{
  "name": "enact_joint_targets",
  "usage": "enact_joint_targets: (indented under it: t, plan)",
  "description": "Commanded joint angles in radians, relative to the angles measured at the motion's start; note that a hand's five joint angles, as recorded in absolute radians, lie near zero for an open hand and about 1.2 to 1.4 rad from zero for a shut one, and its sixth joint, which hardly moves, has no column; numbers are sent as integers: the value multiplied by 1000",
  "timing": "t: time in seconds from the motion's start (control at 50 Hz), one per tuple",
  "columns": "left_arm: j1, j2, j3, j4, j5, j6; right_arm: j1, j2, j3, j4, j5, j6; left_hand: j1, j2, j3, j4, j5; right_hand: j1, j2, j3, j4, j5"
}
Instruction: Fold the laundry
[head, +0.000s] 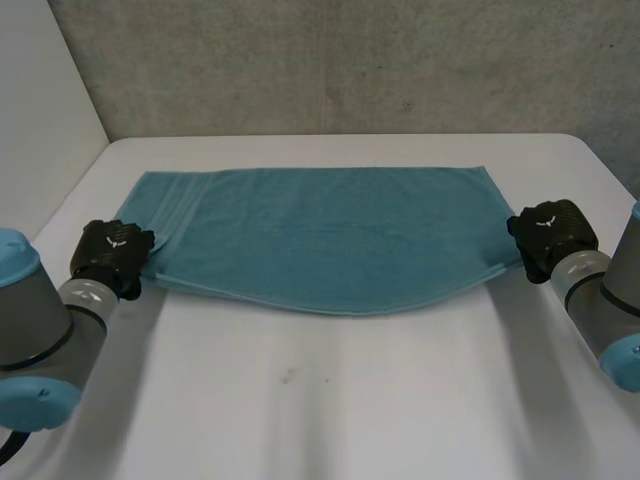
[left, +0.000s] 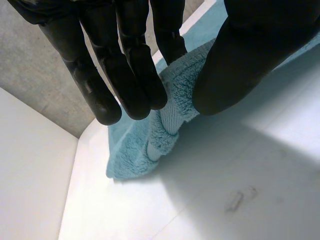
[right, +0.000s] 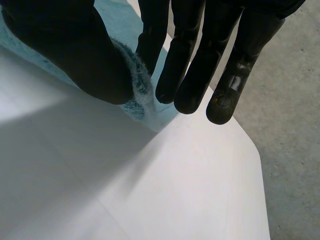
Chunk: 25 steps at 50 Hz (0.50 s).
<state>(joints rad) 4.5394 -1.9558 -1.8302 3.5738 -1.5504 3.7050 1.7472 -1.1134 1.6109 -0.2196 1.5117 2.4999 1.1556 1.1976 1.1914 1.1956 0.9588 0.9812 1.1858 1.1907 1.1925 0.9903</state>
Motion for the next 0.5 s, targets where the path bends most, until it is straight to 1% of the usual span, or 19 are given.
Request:
enact_joint_targets:
  t: [0.02,0.04,0.08,0.1,0.12,0.14,0.18,0.2,0.24,0.3,0.34,0.36,0.4,0.42,0.46,0.48,0.5]
  plan:
    - [1,109,-20,-148,4,15,-12,-5,15,-4,-27,2,33,-9,-3,-7,55,415,211,206,204,231]
    - [1,109,-20,-148,4,15,-12,-5,15,-4,-27,2,33,-9,-3,-7,55,415,211,206,204,231]
    - [9,118,-15,-228,9,15,-20,-5,15,-4,-30,2,1,-41,-35,-39,23,415,211,206,204,231]
    - [9,118,-15,-228,9,15,-20,-5,15,-4,-30,2,0,-42,-36,-40,23,415,211,206,204,231]
    - [18,118,-11,-257,12,15,-20,-5,17,-3,-30,2,-96,-138,-131,-136,-73,415,211,206,204,231]
    - [18,118,-11,-257,12,15,-20,-5,18,-3,-30,2,-97,-139,-132,-137,-74,415,211,206,204,231]
    - [32,121,5,-277,13,24,-20,-6,21,-4,-30,2,-491,-533,-527,-531,-468,415,211,206,204,231]
    - [32,121,5,-277,13,24,-20,-6,21,-4,-30,2,-493,-535,-529,-533,-471,415,211,206,204,231]
    - [33,123,26,-277,16,36,-20,-5,29,-4,-31,2,-969,-1011,-1005,-1009,-947,415,211,206,204,231]
    - [33,123,46,-276,23,47,-18,-5,34,-6,-31,2,-971,-1013,-1007,-1011,-949,415,211,206,204,231]
    - [39,120,94,-274,64,78,-18,-3,35,-7,-31,2,-977,-1019,-1013,-1017,-955,415,211,206,204,231]
    - [39,120,94,-274,64,78,-18,-3,35,-7,-31,2,-977,-1019,-1013,-1017,-955,415,211,206,204,231]
    - [41,100,144,-268,139,111,-18,-2,40,-7,-33,2,-977,-1019,-1013,-1017,-955,415,211,206,204,231]
    - [41,100,144,-268,139,112,-18,-2,40,-7,-33,2,-977,-1019,-1013,-1017,-955,415,211,206,204,231]
    - [58,55,199,-270,217,151,-17,-2,44,-9,-33,2,-963,-1005,-999,-1003,-941,415,211,206,204,231]
    - [58,55,200,-270,217,151,-17,-2,44,-9,-33,2,-963,-1005,-998,-1003,-940,415,211,206,204,231]
    - [73,31,230,-271,246,174,-17,-2,46,-9,-33,2,-957,-999,-993,-997,-935,415,211,206,204,231]
